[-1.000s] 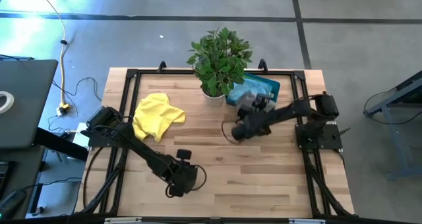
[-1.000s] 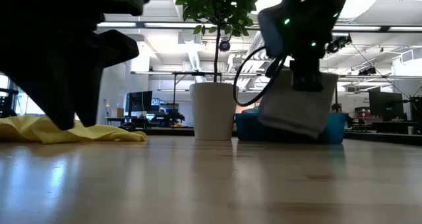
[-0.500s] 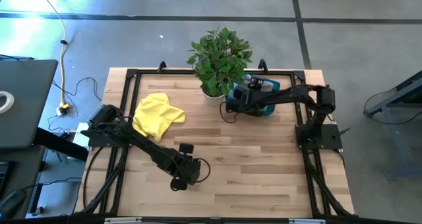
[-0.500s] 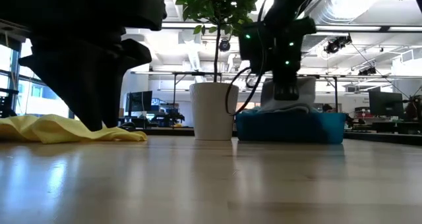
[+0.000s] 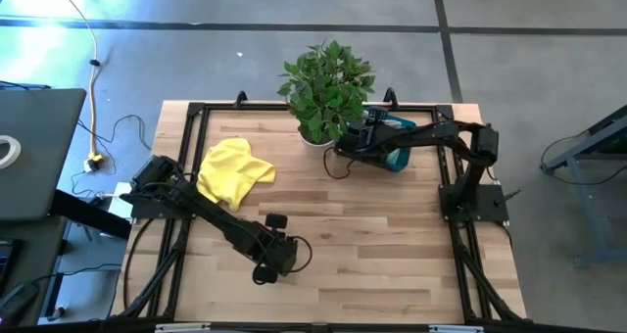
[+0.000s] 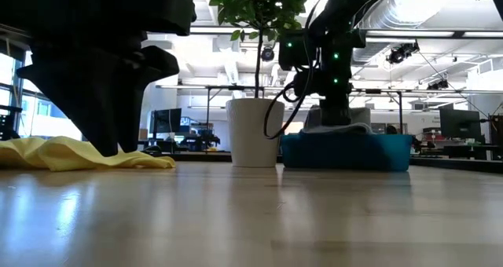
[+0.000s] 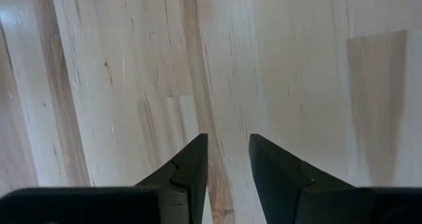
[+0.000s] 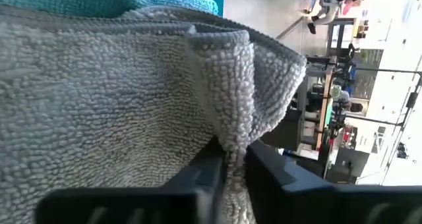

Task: Fold microfiber towels
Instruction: Put the gray towel into the blue bin, then fold the yellow towel

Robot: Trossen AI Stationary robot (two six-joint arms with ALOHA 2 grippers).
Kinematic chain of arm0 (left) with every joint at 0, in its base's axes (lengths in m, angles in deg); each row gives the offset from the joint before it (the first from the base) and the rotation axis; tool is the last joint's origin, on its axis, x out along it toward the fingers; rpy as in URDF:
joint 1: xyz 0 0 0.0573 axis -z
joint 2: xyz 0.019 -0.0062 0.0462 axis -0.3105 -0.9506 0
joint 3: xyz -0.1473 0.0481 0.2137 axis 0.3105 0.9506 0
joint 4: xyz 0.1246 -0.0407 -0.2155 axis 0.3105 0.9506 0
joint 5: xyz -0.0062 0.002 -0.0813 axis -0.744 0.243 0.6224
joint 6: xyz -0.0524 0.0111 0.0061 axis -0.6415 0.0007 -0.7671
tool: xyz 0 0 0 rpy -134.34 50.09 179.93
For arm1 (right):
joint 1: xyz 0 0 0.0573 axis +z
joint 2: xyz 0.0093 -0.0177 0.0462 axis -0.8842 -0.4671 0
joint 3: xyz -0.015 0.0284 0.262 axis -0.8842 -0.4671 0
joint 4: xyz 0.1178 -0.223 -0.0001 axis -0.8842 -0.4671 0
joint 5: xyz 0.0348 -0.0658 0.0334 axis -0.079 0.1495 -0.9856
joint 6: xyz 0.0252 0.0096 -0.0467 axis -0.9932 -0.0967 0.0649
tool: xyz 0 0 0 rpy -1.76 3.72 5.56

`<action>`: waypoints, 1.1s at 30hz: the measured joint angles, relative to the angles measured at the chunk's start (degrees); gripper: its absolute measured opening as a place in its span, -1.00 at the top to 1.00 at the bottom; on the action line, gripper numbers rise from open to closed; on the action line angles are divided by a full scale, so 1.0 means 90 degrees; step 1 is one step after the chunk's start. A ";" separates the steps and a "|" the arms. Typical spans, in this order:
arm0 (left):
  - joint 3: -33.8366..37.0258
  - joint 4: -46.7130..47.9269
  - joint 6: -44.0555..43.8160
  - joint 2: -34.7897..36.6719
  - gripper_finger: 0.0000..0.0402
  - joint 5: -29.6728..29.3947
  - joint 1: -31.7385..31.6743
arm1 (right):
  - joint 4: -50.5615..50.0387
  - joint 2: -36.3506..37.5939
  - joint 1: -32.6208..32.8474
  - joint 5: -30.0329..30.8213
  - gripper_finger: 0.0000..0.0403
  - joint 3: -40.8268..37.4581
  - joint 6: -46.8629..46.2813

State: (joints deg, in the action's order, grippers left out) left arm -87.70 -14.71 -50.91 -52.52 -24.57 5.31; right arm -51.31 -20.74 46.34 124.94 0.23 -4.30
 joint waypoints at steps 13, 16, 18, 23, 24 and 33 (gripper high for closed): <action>0.0000 -0.0002 -0.0409 0.0000 0.50 -0.0842 -0.0116 | -0.2101 0.0002 0.0534 0.0294 0.24 0.0691 -0.2375; 0.0000 0.0049 -0.0792 0.0000 0.50 -0.1459 -0.0283 | -0.2897 0.0005 0.0948 0.0265 0.24 0.1029 -0.3237; 0.0000 0.0296 -0.0979 0.0000 0.50 -0.1872 -0.0430 | -0.3171 0.0005 0.1289 0.0161 0.24 0.1151 -0.3790; 0.0000 0.1643 -0.1442 0.0000 0.50 -0.2606 -0.0900 | -0.3156 0.0010 0.2259 -0.0435 0.24 0.1074 -0.4654; 0.0000 0.2045 -0.1668 0.0000 0.50 -0.2695 -0.1010 | -0.3116 0.0010 0.2474 -0.0544 0.24 0.1010 -0.4812; 0.0134 0.5394 -0.3181 0.0019 0.53 -0.3154 -0.2121 | -0.3026 0.0005 0.4467 -0.1053 0.24 0.0538 -0.6993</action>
State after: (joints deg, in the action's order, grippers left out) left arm -86.49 33.83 -79.55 -52.35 -52.96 -13.78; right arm -78.54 -20.70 86.54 115.46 5.07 -67.23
